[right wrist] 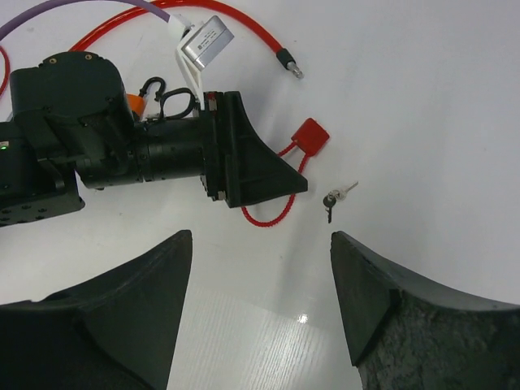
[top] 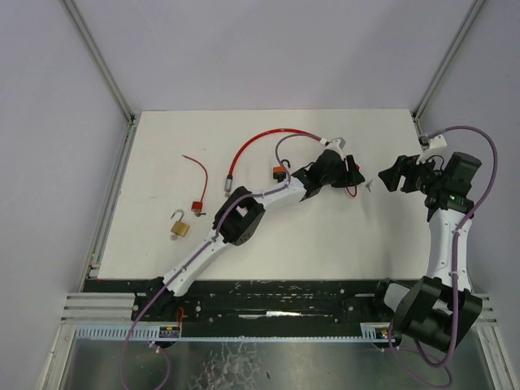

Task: Lock with the key
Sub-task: Place the lock at the center of the board.

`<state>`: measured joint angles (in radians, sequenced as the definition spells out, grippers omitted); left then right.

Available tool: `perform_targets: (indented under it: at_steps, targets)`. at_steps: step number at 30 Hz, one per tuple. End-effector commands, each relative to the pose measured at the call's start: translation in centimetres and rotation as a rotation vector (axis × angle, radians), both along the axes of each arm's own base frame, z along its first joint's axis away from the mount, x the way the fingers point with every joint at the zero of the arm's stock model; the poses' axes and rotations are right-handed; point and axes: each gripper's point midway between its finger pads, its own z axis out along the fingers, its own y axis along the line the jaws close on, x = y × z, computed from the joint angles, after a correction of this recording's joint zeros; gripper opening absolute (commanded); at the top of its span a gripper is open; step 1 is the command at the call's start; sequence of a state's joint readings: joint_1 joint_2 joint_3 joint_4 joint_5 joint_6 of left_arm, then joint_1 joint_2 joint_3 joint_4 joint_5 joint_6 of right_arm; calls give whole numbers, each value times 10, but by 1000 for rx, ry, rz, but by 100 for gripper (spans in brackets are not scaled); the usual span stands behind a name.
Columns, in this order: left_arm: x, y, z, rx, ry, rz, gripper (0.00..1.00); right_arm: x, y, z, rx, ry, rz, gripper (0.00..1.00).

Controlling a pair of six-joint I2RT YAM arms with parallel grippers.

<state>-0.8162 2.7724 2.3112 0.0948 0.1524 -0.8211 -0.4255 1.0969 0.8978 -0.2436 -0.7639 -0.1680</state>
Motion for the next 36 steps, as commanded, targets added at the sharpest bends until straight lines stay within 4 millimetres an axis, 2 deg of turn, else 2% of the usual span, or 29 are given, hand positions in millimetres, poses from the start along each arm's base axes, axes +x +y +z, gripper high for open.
perform_targets:
  at_steps: [1, 3, 7, 9, 10, 11, 13, 16, 17, 19, 21, 22, 24, 27, 29, 31, 33, 34, 36]
  targets:
    - [9, 2, 47, 125, -217, 42, 62, 5, 8, 20, 15, -73, 54, 75]
    - [10, 12, 59, 230, -317, 53, 69, 4, 7, 21, 5, -78, 54, 74]
    - [13, 40, 82, 374, -456, 85, 71, -2, 5, 26, -41, -108, 50, 75]
    - [10, 53, 101, 435, -543, 84, 72, -7, 7, 32, -61, -135, 62, 75]
    - [9, 59, 112, 442, -581, 96, 72, -10, 9, 35, -69, -153, 71, 75]
    - [3, 68, 142, 427, -634, 116, 72, -13, 12, 39, -81, -178, 84, 75]
    - [-9, 88, 176, 404, -741, 130, 72, -21, 22, 45, -93, -230, 137, 75]
    - [-39, 124, 226, 377, -928, 133, 73, -35, 40, 51, -87, -295, 234, 77]
    - [-48, 139, 240, 383, -976, 145, 75, -40, 46, 52, -83, -309, 263, 79]
    - [-61, 168, 255, 417, -1021, 169, 82, -47, 55, 53, -67, -328, 315, 84]
    - [-70, 195, 260, 445, -1015, 192, 92, -53, 64, 51, -41, -343, 374, 87]
    - [-74, 209, 259, 451, -999, 201, 93, -54, 66, 51, -25, -341, 391, 88]
    - [-79, 233, 251, 441, -923, 213, 96, -57, 70, 50, -8, -334, 415, 88]
    - [-83, 270, 223, 422, -765, 227, 97, -57, 69, 46, -11, -313, 411, 90]
    - [-85, 290, 223, 411, -719, 286, 99, -57, 68, 46, -8, -307, 406, 91]
    - [-83, 302, 228, 397, -671, 296, 100, -56, 68, 46, 8, -293, 404, 91]
    - [-76, 307, 226, 401, -597, 281, 100, -55, 68, 45, 24, -276, 406, 91]
    - [-73, 304, 219, 419, -554, 249, 100, -55, 68, 45, 30, -268, 406, 91]
    - [-64, 304, 189, 500, -457, 224, 100, -55, 68, 45, 30, -263, 408, 91]
